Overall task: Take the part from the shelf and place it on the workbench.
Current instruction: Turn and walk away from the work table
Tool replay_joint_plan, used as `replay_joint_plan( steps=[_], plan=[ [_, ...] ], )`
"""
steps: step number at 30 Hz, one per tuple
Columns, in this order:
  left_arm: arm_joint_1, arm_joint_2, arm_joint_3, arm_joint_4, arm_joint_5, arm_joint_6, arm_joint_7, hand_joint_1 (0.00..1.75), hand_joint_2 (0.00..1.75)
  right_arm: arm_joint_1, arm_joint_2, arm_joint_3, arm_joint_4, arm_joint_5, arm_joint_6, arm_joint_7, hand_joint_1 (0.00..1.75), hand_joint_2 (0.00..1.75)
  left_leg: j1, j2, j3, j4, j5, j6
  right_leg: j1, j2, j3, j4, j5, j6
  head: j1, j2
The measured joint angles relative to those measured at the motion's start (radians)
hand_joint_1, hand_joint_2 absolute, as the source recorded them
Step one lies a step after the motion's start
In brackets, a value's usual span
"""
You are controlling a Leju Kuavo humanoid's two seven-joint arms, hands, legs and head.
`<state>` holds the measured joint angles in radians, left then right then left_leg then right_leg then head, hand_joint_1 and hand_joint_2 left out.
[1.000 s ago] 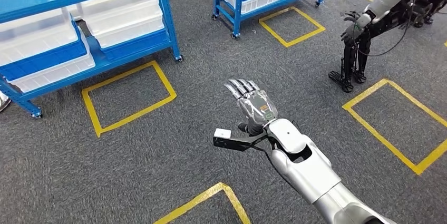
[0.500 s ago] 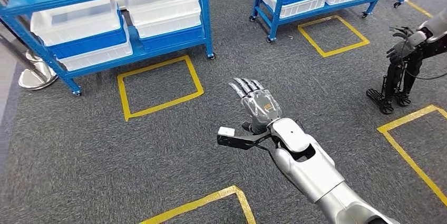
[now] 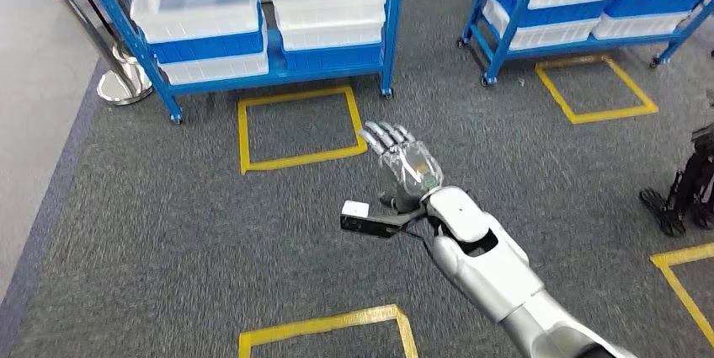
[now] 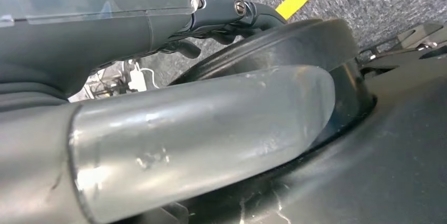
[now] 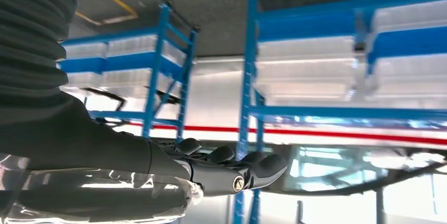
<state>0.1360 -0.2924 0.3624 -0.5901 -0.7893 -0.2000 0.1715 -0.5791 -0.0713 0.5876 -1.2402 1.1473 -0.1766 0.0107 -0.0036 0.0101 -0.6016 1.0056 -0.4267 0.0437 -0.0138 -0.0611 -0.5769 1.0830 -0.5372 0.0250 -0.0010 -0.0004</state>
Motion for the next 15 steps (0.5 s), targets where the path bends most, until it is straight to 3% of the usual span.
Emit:
replay_joint_plan(
  steps=[1, 3, 4, 5, 7, 9, 10, 15],
  plan=[
    [-0.002, 0.000, 0.000, 0.002, 0.000, 0.000, 0.000, 0.00, 0.00, 0.000, 0.000, 0.000, 0.001, 0.000, 0.000, 0.000, 0.00, 1.75, 0.001, -0.008, 0.000, -0.001, 0.001, 0.003, -0.002, 0.030, -0.029, 0.057, -0.029, 0.003, 0.000, 0.000],
    [-0.007, 0.000, 0.000, 0.007, 0.001, 0.000, -0.004, 0.00, 0.00, 0.003, -0.001, 0.000, 0.004, -0.002, 0.000, 0.000, 0.00, 0.87, 0.002, -0.031, -0.001, 0.000, 0.001, 0.006, -0.002, 0.054, -0.097, 0.182, -0.075, 0.006, 0.000, 0.000],
    [-0.009, 0.000, 0.000, 0.011, 0.001, 0.000, -0.006, 0.00, 0.00, 0.005, -0.001, 0.000, 0.007, -0.002, 0.000, 0.000, 0.00, 0.44, 0.002, -0.043, -0.001, 0.002, 0.001, 0.007, -0.002, 0.056, -0.117, 0.212, -0.073, 0.006, 0.000, 0.000],
    [-0.012, 0.001, 0.001, 0.015, 0.002, 0.000, -0.010, 0.00, 0.00, 0.006, -0.001, 0.000, 0.009, -0.003, 0.000, 0.000, 0.00, 0.00, 0.002, -0.055, -0.001, 0.004, 0.000, 0.007, -0.002, 0.057, -0.118, 0.201, -0.051, 0.005, 0.000, 0.000],
    [-0.018, 0.001, 0.001, 0.025, 0.004, 0.003, -0.017, 0.00, 0.00, 0.002, -0.002, 0.000, 0.013, -0.003, 0.002, 0.002, 0.00, 0.00, 0.002, -0.074, -0.001, 0.010, -0.003, 0.004, -0.002, 0.062, -0.075, 0.087, 0.026, -0.001, 0.000, 0.000],
    [-0.023, 0.001, 0.001, 0.036, 0.005, 0.007, -0.024, 0.00, 0.00, -0.007, -0.002, 0.000, 0.015, -0.003, 0.006, 0.004, 0.00, 0.00, -0.001, -0.085, -0.003, 0.017, -0.008, -0.003, 0.000, 0.072, -0.032, -0.020, 0.068, -0.010, 0.000, 0.000],
    [-0.025, 0.001, 0.001, 0.041, 0.005, 0.009, -0.027, 0.00, 0.00, -0.010, -0.001, 0.000, 0.016, -0.003, 0.008, 0.005, 0.00, 0.00, -0.003, -0.087, -0.005, 0.020, -0.010, -0.005, 0.000, 0.076, -0.023, -0.043, 0.072, -0.012, 0.000, 0.000],
    [-0.033, 0.006, 0.002, 0.058, 0.006, 0.015, -0.032, 0.00, 0.00, -0.017, -0.001, 0.000, 0.027, -0.003, 0.011, 0.019, 0.00, 0.00, -0.003, -0.086, -0.002, 0.016, -0.013, -0.004, 0.004, 0.080, -0.018, -0.049, 0.070, -0.017, 0.000, 0.000]
  ],
)
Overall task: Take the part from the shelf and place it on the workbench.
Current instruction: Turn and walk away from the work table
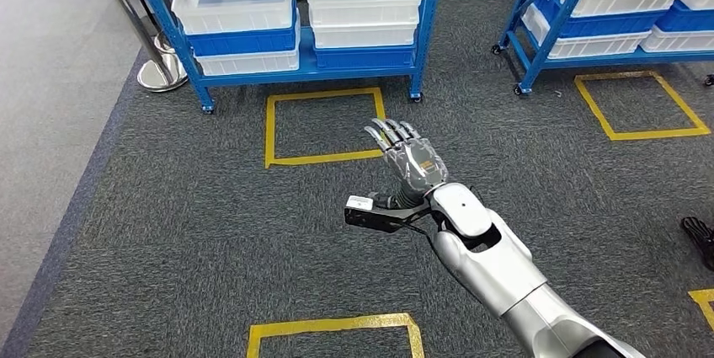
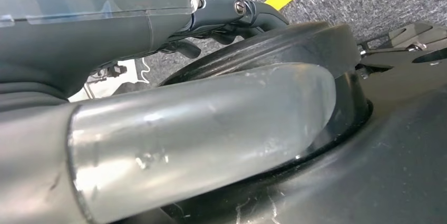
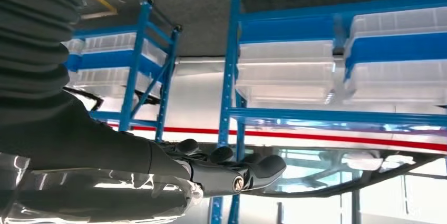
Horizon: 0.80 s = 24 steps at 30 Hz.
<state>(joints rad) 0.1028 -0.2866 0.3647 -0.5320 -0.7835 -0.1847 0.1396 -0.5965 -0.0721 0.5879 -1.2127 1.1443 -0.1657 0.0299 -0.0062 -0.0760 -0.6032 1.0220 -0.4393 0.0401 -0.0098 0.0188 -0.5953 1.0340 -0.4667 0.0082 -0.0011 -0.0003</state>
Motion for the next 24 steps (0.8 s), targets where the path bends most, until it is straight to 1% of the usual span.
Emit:
replay_joint_plan(
  steps=[3, 5, 11, 17, 24],
  plan=[
    [-0.004, 0.002, 0.000, 0.006, 0.001, 0.000, 0.000, 0.00, 0.00, -0.004, 0.000, 0.000, 0.009, -0.001, 0.004, 0.009, 0.00, 0.00, 0.000, 0.001, 0.003, -0.005, 0.001, -0.002, 0.001, 0.001, 0.000, 0.000, -0.001, -0.004, 0.000, 0.000],
    [-0.005, 0.003, 0.001, 0.009, 0.004, 0.001, 0.000, 0.00, 0.00, -0.007, 0.000, 0.000, 0.015, -0.004, 0.006, 0.012, 0.00, 0.00, 0.000, 0.001, 0.004, -0.007, 0.002, -0.006, 0.001, 0.001, 0.000, 0.001, -0.001, -0.006, 0.000, 0.000],
    [-0.024, 0.013, 0.022, 0.058, 0.009, 0.022, -0.007, 0.00, 0.00, -0.014, 0.000, 0.000, 0.031, -0.017, 0.007, 0.004, 0.00, 0.00, 0.000, 0.001, 0.004, -0.008, 0.002, -0.015, 0.001, 0.001, 0.000, 0.001, -0.002, -0.007, 0.000, 0.000],
    [-0.038, 0.020, 0.034, 0.093, -0.002, 0.025, -0.037, 0.00, 0.00, -0.016, 0.000, 0.000, 0.037, -0.017, 0.008, 0.003, 0.00, 0.00, 0.000, 0.001, 0.004, -0.008, 0.002, -0.015, -0.002, 0.001, 0.000, 0.001, -0.002, -0.007, 0.000, 0.000],
    [-0.021, 0.017, 0.034, 0.060, -0.006, -0.017, -0.001, 0.00, 0.00, -0.022, 0.001, 0.000, 0.045, -0.018, 0.016, 0.006, 0.00, 0.00, -0.001, 0.001, 0.003, -0.006, 0.001, -0.014, -0.002, 0.001, 0.001, 0.001, -0.002, -0.007, 0.000, 0.000]
  ],
)
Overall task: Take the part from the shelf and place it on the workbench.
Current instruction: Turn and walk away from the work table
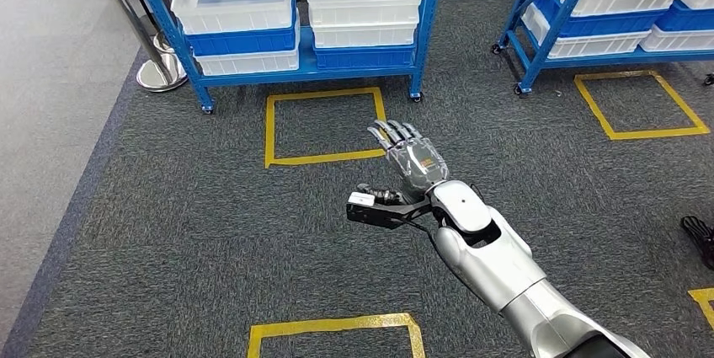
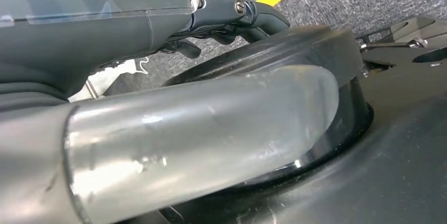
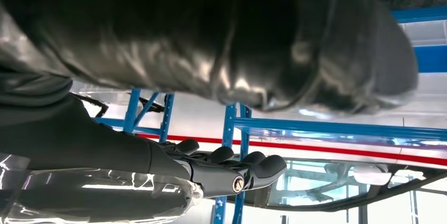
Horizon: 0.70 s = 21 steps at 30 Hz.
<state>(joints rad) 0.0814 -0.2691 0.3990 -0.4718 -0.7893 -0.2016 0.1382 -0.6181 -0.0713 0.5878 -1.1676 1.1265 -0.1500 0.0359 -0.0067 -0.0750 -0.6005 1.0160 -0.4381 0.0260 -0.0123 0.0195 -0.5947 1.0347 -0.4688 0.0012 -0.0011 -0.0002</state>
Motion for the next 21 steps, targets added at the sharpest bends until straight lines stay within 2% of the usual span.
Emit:
replay_joint_plan(
  steps=[2, 4, 5, 7, 9, 10, 11, 13, 14, 15, 18, 20, 21],
  plan=[
    [0.002, -0.001, 0.000, -0.005, 0.000, -0.003, 0.001, 0.00, 0.00, 0.000, 0.000, 0.000, 0.001, 0.000, -0.001, 0.002, 0.00, 0.00, -0.003, 0.000, 0.000, 0.000, -0.002, 0.007, -0.004, 0.000, 0.003, -0.008, 0.003, 0.007, 0.000, 0.000],
    [0.005, -0.003, 0.000, -0.011, 0.000, -0.003, 0.002, 0.00, 0.00, -0.001, 0.000, -0.001, 0.002, 0.000, -0.003, 0.005, 0.00, 0.00, 0.000, 0.003, 0.017, -0.025, 0.007, 0.021, -0.004, -0.001, 0.012, -0.019, 0.005, 0.017, 0.000, 0.000],
    [0.007, -0.005, 0.000, -0.014, 0.000, -0.003, 0.002, 0.00, 0.00, -0.002, -0.001, -0.001, 0.003, 0.000, -0.003, 0.006, 0.00, 0.00, 0.004, 0.006, 0.029, -0.044, 0.015, 0.027, -0.002, -0.003, 0.010, -0.008, -0.004, 0.019, 0.000, 0.000],
    [0.011, -0.006, 0.000, -0.016, 0.000, -0.004, 0.002, 0.00, 0.00, -0.004, -0.001, -0.002, 0.006, -0.002, -0.004, 0.007, 0.00, 0.00, 0.010, 0.013, 0.045, -0.066, 0.024, 0.032, -0.003, -0.008, -0.029, 0.075, -0.052, 0.023, 0.001, 0.000],
    [0.015, -0.007, 0.000, -0.019, 0.001, -0.006, 0.002, 0.00, 0.00, 0.002, -0.001, -0.002, 0.013, -0.003, -0.004, 0.008, 0.00, 0.00, 0.012, 0.016, 0.046, -0.065, 0.021, 0.030, -0.011, -0.009, -0.093, 0.193, -0.102, 0.032, 0.000, 0.000],
    [0.017, -0.008, 0.000, -0.021, 0.002, -0.008, 0.003, 0.00, 0.00, 0.007, -0.001, -0.002, 0.018, -0.004, -0.005, 0.009, 0.00, 0.00, 0.015, 0.016, 0.046, -0.061, 0.017, 0.026, -0.016, -0.010, -0.109, 0.219, -0.101, 0.038, 0.000, 0.000],
    [0.018, -0.008, 0.001, -0.023, 0.003, -0.009, 0.003, 0.00, 0.00, 0.011, -0.001, -0.003, 0.025, -0.007, -0.005, 0.009, 0.00, 0.00, 0.018, 0.015, 0.046, -0.055, 0.012, 0.020, -0.022, -0.011, -0.106, 0.208, -0.081, 0.044, 0.000, 0.000],
    [0.020, -0.008, 0.002, -0.027, 0.005, -0.011, 0.004, 0.00, 0.00, 0.016, -0.001, -0.009, 0.042, -0.015, -0.010, 0.009, 0.00, 0.00, 0.027, 0.013, 0.044, -0.033, -0.005, 0.003, -0.033, -0.011, -0.054, 0.098, -0.017, 0.058, 0.000, 0.000],
    [0.020, -0.008, 0.003, -0.029, 0.006, -0.010, 0.005, 0.00, 0.00, 0.017, -0.001, -0.014, 0.053, -0.021, -0.016, 0.008, 0.00, 0.00, 0.029, 0.011, 0.039, -0.018, -0.015, -0.008, -0.035, -0.006, -0.030, 0.047, 0.002, 0.059, 0.001, 0.000],
    [0.020, -0.008, 0.004, -0.031, 0.008, -0.010, 0.006, 0.00, 0.00, 0.020, -0.001, -0.019, 0.065, -0.026, -0.022, 0.006, 0.00, 0.00, 0.029, 0.010, 0.034, -0.007, -0.024, -0.016, -0.035, -0.003, -0.015, 0.018, 0.009, 0.054, 0.001, 0.000],
    [0.022, -0.008, 0.006, -0.036, 0.013, -0.010, 0.007, 0.00, 0.00, 0.029, 0.000, -0.034, 0.099, -0.039, -0.032, 0.001, 0.00, 0.00, 0.029, 0.006, 0.029, 0.001, -0.034, -0.033, -0.027, -0.002, -0.015, 0.020, 0.000, 0.023, 0.001, 0.000],
    [0.023, -0.008, 0.008, -0.039, 0.014, -0.010, 0.008, 0.00, 0.00, 0.033, 0.000, -0.050, 0.127, -0.050, -0.039, 0.001, 0.00, 0.00, 0.030, 0.025, 0.019, 0.029, -0.051, -0.039, -0.028, -0.008, -0.012, 0.019, -0.002, 0.008, 0.000, 0.000],
    [0.023, -0.008, 0.008, -0.040, 0.015, -0.010, 0.008, 0.00, 0.00, 0.035, 0.001, -0.060, 0.146, -0.055, -0.047, -0.001, 0.00, 0.00, 0.030, 0.039, 0.000, 0.070, -0.072, -0.042, -0.027, -0.012, -0.009, 0.018, -0.004, 0.002, 0.000, 0.000]
  ],
)
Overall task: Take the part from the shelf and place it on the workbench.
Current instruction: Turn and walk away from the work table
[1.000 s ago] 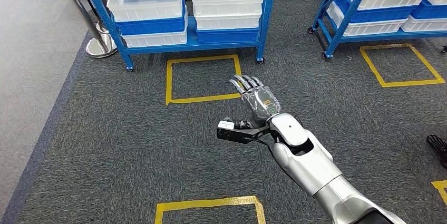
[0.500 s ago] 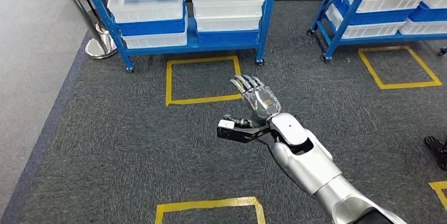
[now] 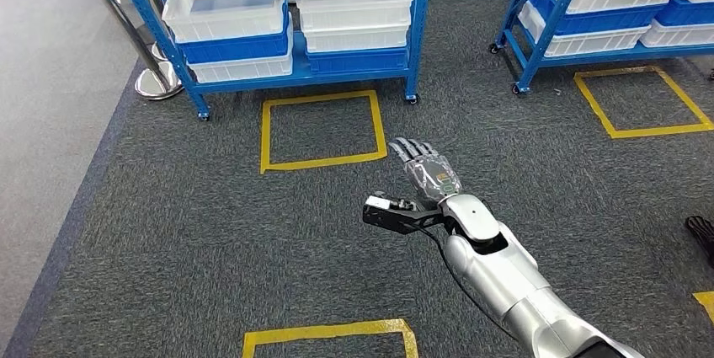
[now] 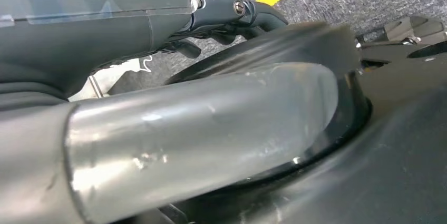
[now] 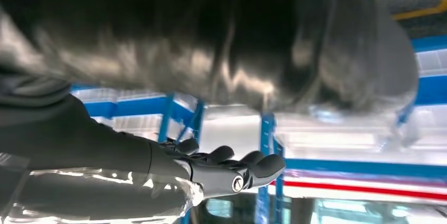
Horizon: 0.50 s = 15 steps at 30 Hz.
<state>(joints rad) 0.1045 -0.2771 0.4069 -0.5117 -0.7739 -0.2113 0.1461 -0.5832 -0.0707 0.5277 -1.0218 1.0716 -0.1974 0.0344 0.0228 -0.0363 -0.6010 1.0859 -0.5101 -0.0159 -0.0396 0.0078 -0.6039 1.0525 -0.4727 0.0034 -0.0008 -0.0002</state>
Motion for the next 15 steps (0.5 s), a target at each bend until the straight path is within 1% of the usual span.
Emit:
replay_joint_plan(
  steps=[1, 2, 3, 4, 5, 6, 7, 8, 9, 10, 11, 13, 14, 15],
  plan=[
    [0.000, 0.000, 0.000, -0.001, 0.001, 0.000, 0.000, 0.00, 0.00, 0.003, 0.000, -0.010, 0.021, -0.004, -0.011, -0.004, 0.00, 0.00, -0.001, 0.014, -0.030, 0.059, -0.027, -0.001, 0.003, -0.005, 0.003, 0.000, -0.003, -0.005, 0.000, 0.000],
    [0.000, 0.000, 0.001, -0.001, 0.002, 0.000, 0.000, 0.00, 0.00, 0.008, 0.000, -0.020, 0.044, -0.007, -0.022, -0.009, 0.00, 0.00, -0.002, 0.020, -0.067, 0.128, -0.053, -0.002, 0.007, -0.010, 0.005, 0.000, -0.006, -0.009, 0.000, 0.000],
    [-0.002, 0.000, 0.001, -0.002, 0.003, 0.000, -0.001, 0.00, 0.00, 0.014, -0.001, -0.028, 0.065, -0.009, -0.031, -0.013, 0.00, 0.00, -0.003, 0.023, -0.100, 0.184, -0.069, -0.001, 0.011, -0.015, 0.008, 0.000, -0.009, -0.012, 0.000, 0.000],
    [-0.002, 0.000, 0.001, -0.003, 0.004, 0.000, -0.002, 0.00, 0.00, 0.019, -0.001, -0.033, 0.081, -0.012, -0.035, -0.016, 0.00, 0.00, -0.004, 0.024, -0.119, 0.213, -0.067, 0.003, 0.015, -0.019, 0.011, 0.000, -0.012, -0.014, 0.000, 0.000],
    [-0.003, 0.000, 0.001, -0.003, 0.005, 0.000, -0.002, 0.00, 0.00, 0.023, -0.001, -0.038, 0.095, -0.016, -0.035, -0.016, 0.00, 0.00, -0.006, 0.025, -0.121, 0.207, -0.048, 0.009, 0.019, -0.021, 0.015, 0.000, -0.016, -0.016, 0.000, 0.000],
    [-0.004, 0.000, 0.001, -0.003, 0.005, 0.000, -0.001, 0.00, 0.00, 0.025, 0.000, -0.044, 0.107, -0.021, -0.034, -0.014, 0.00, 0.00, -0.010, 0.026, -0.102, 0.159, -0.011, 0.018, 0.023, -0.022, 0.022, 0.000, -0.021, -0.017, 0.000, 0.000],
    [-0.004, 0.000, 0.001, -0.003, 0.006, 0.000, 0.000, 0.00, 0.00, 0.027, 0.000, -0.052, 0.124, -0.030, -0.034, -0.008, 0.00, 0.00, -0.016, 0.028, -0.073, 0.093, 0.026, 0.031, 0.026, -0.023, 0.029, -0.002, -0.025, -0.017, 0.000, 0.000],
    [-0.003, 0.000, 0.001, -0.003, 0.008, 0.000, 0.002, 0.00, 0.00, 0.028, 0.001, -0.065, 0.146, -0.041, -0.036, 0.000, 0.00, 0.00, -0.022, 0.031, -0.045, 0.033, 0.053, 0.044, 0.029, -0.025, 0.036, -0.004, -0.029, -0.015, 0.000, 0.000],
    [-0.002, -0.001, 0.001, -0.003, 0.011, 0.000, 0.004, 0.00, 0.00, 0.029, 0.001, -0.082, 0.177, -0.054, -0.042, 0.007, 0.00, 0.00, -0.028, 0.033, -0.021, -0.016, 0.068, 0.056, 0.029, -0.026, 0.041, -0.007, -0.032, -0.012, 0.000, 0.000],
    [-0.001, -0.001, 0.001, -0.003, 0.015, 0.001, 0.005, 0.00, 0.00, 0.034, 0.000, -0.102, 0.214, -0.067, -0.052, 0.010, 0.00, 0.00, -0.033, 0.035, -0.009, -0.039, 0.067, 0.063, 0.029, -0.029, 0.043, -0.011, -0.033, -0.008, 0.000, 0.000],
    [0.000, -0.001, 0.001, -0.003, 0.018, 0.001, 0.006, 0.00, 0.00, 0.040, 0.000, -0.124, 0.254, -0.078, -0.065, 0.008, 0.00, 0.00, -0.035, 0.034, -0.005, -0.047, 0.063, 0.066, 0.028, -0.033, 0.045, -0.015, -0.033, -0.002, 0.000, 0.000],
    [0.002, -0.004, 0.002, -0.004, 0.024, 0.001, 0.006, 0.00, 0.00, 0.054, -0.001, -0.167, 0.327, -0.089, -0.091, -0.005, 0.00, 0.00, -0.033, 0.030, 0.007, -0.070, 0.066, 0.068, 0.027, -0.037, 0.052, -0.022, -0.035, 0.009, 0.000, 0.000],
    [0.002, -0.005, 0.002, -0.004, 0.027, 0.001, 0.006, 0.00, 0.00, 0.058, -0.002, -0.187, 0.358, -0.091, -0.102, -0.011, 0.00, 0.00, -0.030, 0.028, 0.017, -0.083, 0.069, 0.068, 0.027, -0.033, 0.048, -0.010, -0.044, 0.014, 0.000, 0.000],
    [0.003, -0.006, 0.002, -0.004, 0.029, 0.001, 0.007, 0.00, 0.00, 0.060, -0.003, -0.202, 0.384, -0.091, -0.110, -0.015, 0.00, 0.00, -0.026, 0.029, 0.026, -0.095, 0.071, 0.070, 0.027, -0.026, 0.032, 0.023, -0.061, 0.017, 0.001, 0.000]
  ],
)
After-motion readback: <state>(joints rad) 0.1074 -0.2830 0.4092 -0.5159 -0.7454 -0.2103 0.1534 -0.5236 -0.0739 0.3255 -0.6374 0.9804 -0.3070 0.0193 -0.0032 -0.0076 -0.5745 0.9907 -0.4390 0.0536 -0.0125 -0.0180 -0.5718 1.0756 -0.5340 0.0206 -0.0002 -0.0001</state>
